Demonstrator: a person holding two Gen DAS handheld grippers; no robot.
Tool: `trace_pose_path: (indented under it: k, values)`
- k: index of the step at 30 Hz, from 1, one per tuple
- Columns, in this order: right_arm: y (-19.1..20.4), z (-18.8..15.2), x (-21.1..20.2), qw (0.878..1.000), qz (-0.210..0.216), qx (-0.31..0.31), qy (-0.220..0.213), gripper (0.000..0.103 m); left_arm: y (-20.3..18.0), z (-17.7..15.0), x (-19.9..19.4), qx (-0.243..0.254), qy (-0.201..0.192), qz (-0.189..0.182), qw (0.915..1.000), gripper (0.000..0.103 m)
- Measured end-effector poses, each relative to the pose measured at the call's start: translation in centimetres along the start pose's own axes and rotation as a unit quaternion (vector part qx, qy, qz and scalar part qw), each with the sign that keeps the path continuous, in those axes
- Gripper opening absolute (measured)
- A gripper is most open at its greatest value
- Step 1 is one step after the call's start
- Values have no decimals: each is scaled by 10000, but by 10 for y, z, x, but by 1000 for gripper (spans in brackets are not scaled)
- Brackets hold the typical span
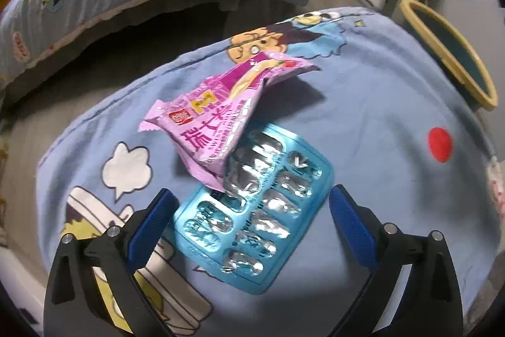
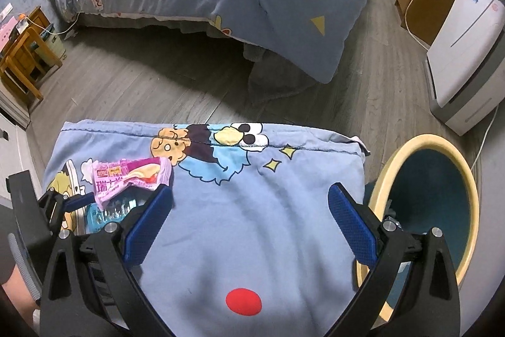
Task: Collect trash
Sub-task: 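Return both tools to the cushion and grasp the teal blister pack with the left tool, then grasp the pink snack wrapper with the right tool while the left tool lifts the blister pack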
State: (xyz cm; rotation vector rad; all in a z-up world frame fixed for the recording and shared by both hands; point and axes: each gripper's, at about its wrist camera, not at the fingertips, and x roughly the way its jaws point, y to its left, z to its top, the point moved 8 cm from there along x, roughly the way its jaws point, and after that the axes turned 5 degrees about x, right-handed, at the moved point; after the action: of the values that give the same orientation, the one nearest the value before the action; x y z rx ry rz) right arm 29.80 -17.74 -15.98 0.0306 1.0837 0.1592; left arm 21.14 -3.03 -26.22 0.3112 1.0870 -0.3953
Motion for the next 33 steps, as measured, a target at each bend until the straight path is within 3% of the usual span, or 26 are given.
trace_pose_path:
  k: [3,6,14,21,26,28,32,33]
  values:
    - [4,1,4,10000,9,-8,29,97,-5,-4,-4,186,7,-23,9998,93]
    - [12,1,8,10000,31,-58,37,97,-8,-10,-12,323,-21,-29,9995,76]
    - [53,-5,27,9992,310,-78,241,96,3,-43,-32,423,165,-27,9990,71]
    - [81,-11,53,9961,595,255,598,69,34,-56,-58,186,61,261,9995,71]
    - [94,-12,71,9910,824,703,791,63,60,-79,-59,35,276,443,9986,71]
    - [98,-15,79,9878,910,865,925,52,73,-84,-62,-155,280,448,9985,71]
    - [104,-22,88,9862,879,852,1110,16,86,-81,-67,-334,158,463,9982,71]
    - [104,-21,87,9866,865,857,1088,14,88,-80,-68,-351,128,489,9981,71]
